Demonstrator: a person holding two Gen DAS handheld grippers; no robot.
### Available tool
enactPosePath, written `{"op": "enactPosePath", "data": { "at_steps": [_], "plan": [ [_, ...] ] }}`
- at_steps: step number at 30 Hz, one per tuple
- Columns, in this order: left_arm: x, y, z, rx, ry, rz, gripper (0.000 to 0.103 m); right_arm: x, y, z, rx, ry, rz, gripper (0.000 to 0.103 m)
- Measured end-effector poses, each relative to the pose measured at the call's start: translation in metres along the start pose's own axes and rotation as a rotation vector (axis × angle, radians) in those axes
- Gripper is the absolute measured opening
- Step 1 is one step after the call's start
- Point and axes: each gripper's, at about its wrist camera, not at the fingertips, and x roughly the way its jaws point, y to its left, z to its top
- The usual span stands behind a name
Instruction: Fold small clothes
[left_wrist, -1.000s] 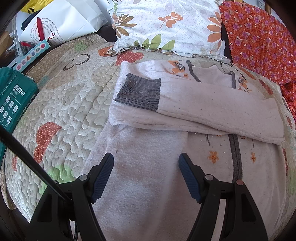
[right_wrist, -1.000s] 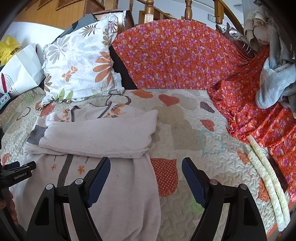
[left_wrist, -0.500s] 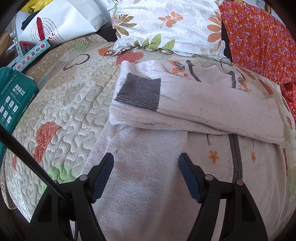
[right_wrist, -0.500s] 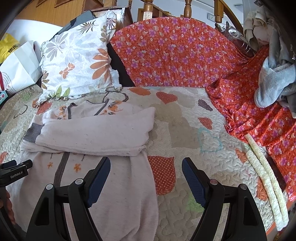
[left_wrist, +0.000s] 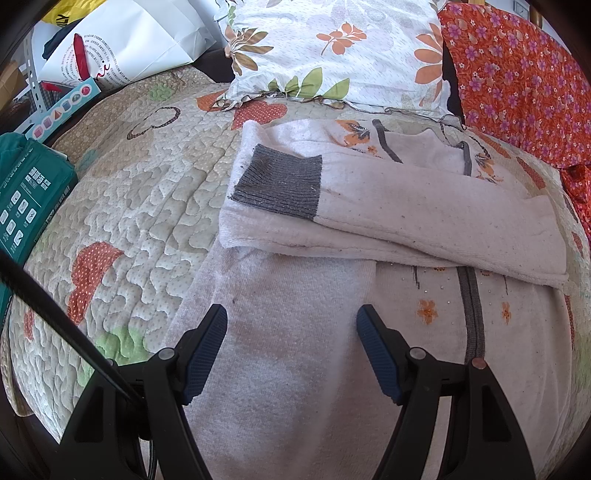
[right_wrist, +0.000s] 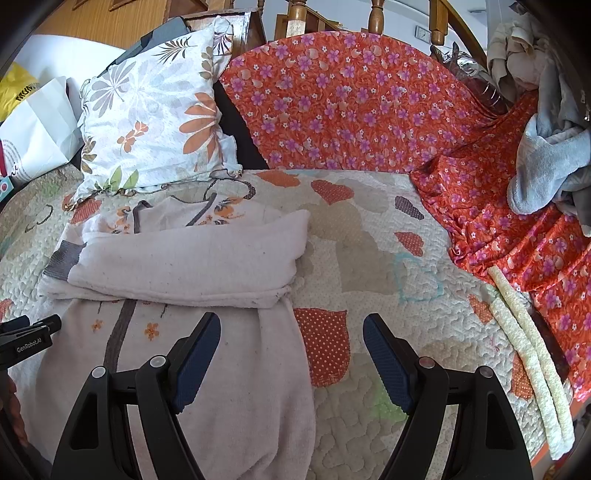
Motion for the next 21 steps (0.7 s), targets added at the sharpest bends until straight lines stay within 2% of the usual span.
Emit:
{"op": "enactPosePath", "data": {
  "at_steps": [21],
  "plan": [
    [0.0000, -0.0004, -0.0001, 0.000, 0.000, 0.000, 0.072, 0.0055, -0.0044, -0.0034, -0.010, 0.019, -0.005, 0.084]
  ]
}}
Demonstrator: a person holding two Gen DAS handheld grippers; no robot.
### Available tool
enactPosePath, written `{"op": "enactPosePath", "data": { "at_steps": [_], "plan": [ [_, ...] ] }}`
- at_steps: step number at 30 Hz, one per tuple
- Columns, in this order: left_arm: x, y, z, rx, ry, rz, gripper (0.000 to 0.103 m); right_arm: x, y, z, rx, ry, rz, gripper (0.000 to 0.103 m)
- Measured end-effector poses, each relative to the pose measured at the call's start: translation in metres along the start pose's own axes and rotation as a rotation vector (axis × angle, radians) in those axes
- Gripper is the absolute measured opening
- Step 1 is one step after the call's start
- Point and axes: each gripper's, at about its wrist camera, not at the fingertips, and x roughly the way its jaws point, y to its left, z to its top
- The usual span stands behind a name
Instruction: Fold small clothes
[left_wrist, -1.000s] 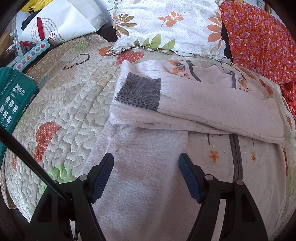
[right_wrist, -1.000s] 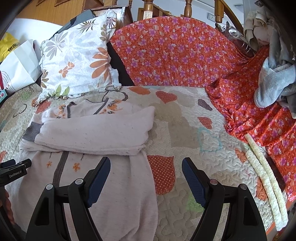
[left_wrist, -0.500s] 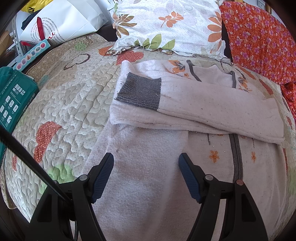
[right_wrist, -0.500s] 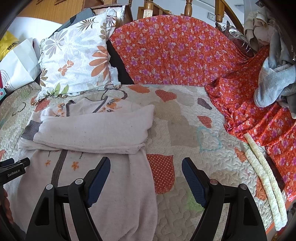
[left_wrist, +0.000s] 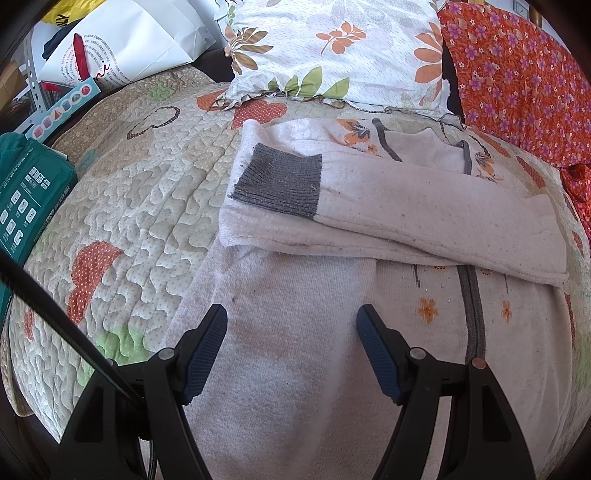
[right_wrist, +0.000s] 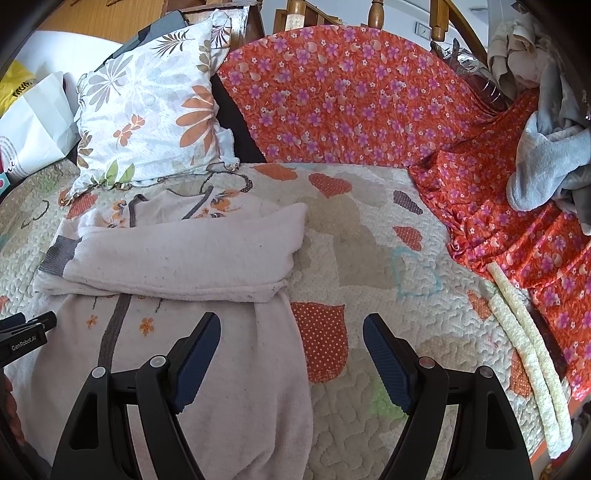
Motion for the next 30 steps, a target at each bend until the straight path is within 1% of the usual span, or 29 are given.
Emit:
{"op": "enactPosePath", "data": {
  "at_steps": [11, 15, 23, 27, 30],
  "plan": [
    [0.000, 0.000, 0.000, -0.001, 0.000, 0.000, 0.072, 0.004, 0.000, -0.001, 0.003, 0.016, 0.004, 0.084],
    [0.000, 0.000, 0.000, 0.000, 0.000, 0.000, 0.072, 0.003, 0.000, 0.001, 0.011, 0.015, 0.020, 0.084],
    [0.000, 0.000, 0.000, 0.001, 0.000, 0.000, 0.072, -0.005, 0.001, 0.003, 0.019, -0.029, 0.064, 0.084],
    [0.000, 0.000, 0.000, -0.001, 0.001, 0.000, 0.072, -0.010, 0.003, 0.005, 0.024, -0.055, 0.086, 0.087],
    [0.000, 0.000, 0.000, 0.000, 0.002, 0.000, 0.072, -0.011, 0.006, 0.005, 0.015, -0.057, 0.088, 0.087]
  ]
}}
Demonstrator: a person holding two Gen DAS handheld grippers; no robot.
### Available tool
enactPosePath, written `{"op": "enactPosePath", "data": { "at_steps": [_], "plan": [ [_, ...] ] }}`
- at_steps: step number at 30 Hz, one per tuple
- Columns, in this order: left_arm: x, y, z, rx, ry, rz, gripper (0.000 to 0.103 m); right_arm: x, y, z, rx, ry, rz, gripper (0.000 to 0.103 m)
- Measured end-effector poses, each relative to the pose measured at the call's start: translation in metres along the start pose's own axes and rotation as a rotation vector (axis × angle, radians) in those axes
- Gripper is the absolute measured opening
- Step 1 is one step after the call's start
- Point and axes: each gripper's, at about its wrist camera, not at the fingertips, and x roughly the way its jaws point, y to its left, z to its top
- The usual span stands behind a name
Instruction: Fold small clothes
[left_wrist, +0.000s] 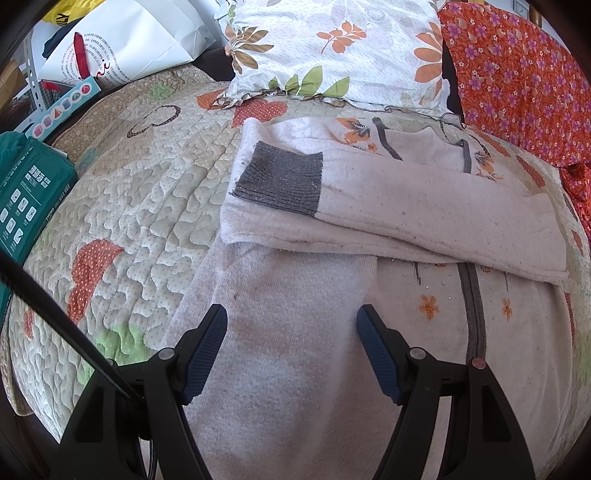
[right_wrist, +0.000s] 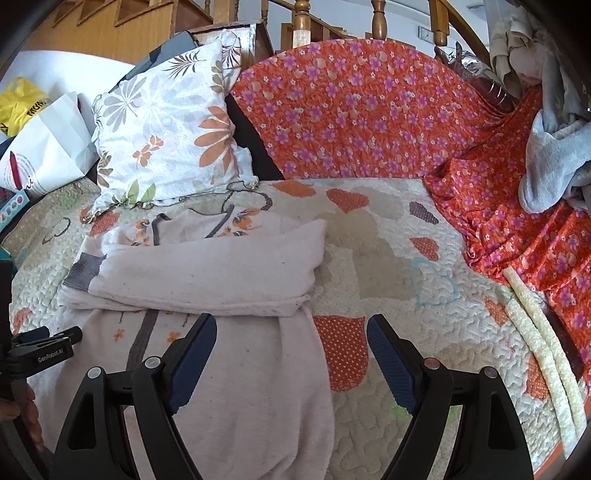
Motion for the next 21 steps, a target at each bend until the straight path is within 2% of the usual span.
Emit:
{"op": "enactPosePath", "data": {
  "at_steps": [21],
  "plan": [
    [-0.0001, -0.0002, 0.0003, -0.001, 0.001, 0.001, 0.072, 0.0037, 0.0026, -0.0017, -0.004, 0.022, -0.001, 0.087]
  ]
}}
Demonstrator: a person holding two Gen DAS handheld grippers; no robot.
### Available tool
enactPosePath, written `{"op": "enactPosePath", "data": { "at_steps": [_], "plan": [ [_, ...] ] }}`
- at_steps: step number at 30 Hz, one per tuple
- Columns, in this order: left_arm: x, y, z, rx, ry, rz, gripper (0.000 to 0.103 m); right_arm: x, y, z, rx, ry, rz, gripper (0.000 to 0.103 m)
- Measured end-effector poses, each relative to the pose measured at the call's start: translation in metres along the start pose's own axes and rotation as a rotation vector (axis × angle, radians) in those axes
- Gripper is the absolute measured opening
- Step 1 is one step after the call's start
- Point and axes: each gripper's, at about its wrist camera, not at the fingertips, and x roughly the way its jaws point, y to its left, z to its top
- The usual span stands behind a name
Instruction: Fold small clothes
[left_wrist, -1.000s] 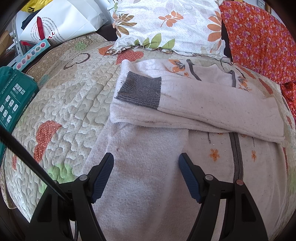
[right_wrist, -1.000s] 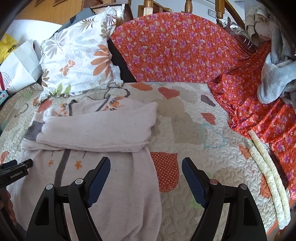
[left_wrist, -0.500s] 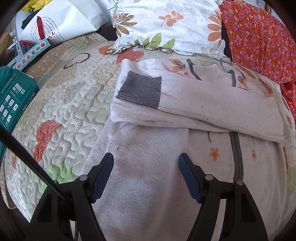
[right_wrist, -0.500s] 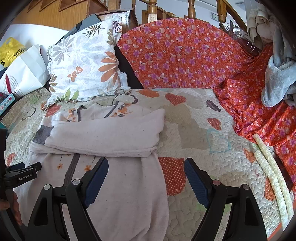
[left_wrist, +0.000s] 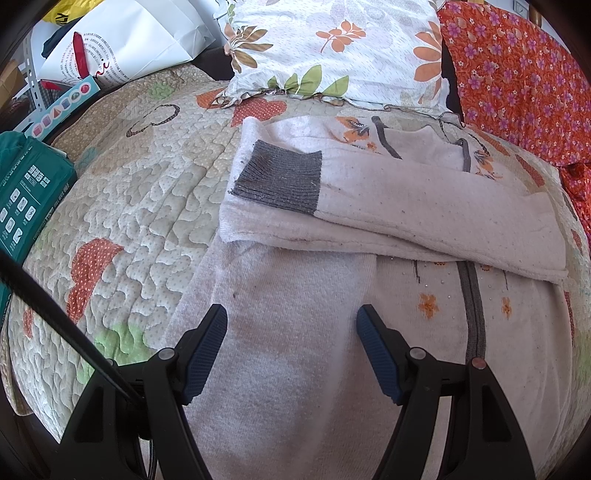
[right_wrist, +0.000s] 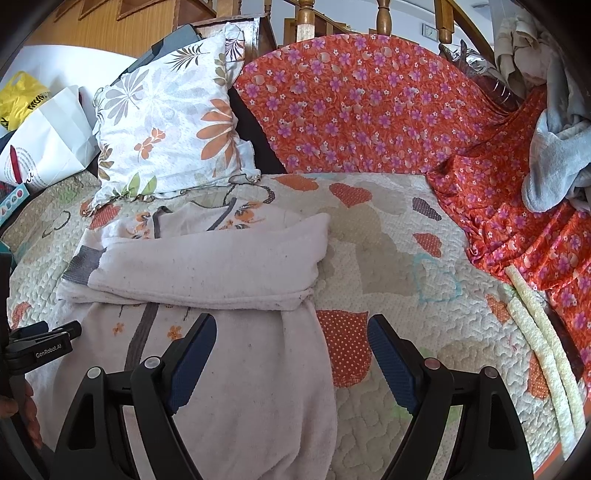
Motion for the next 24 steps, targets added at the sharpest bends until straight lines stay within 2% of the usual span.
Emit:
{"op": "enactPosePath", "data": {
  "at_steps": [10, 14, 21, 23, 24],
  "plan": [
    [-0.004, 0.006, -0.004, -0.006, -0.012, 0.002, 0.072, -0.001, 0.002, -0.001, -0.012, 0.002, -0.007, 0.087],
    [-0.008, 0.027, -0.009, -0.042, -0.021, -0.016, 0.072, 0.004, -0.002, -0.005, -0.003, 0.040, 0.008, 0.087],
    [-0.015, 0.098, -0.035, -0.203, 0.060, -0.070, 0.072, 0.032, -0.036, -0.043, 0.059, 0.209, 0.012, 0.087],
    [-0.022, 0.111, -0.043, -0.227, 0.061, -0.084, 0.072, 0.040, -0.047, -0.060, 0.076, 0.281, 0.019, 0.084],
    [-0.026, 0.118, -0.049, -0.238, 0.065, -0.104, 0.072, 0.044, -0.052, -0.070, 0.098, 0.325, 0.054, 0.080]
  ]
}}
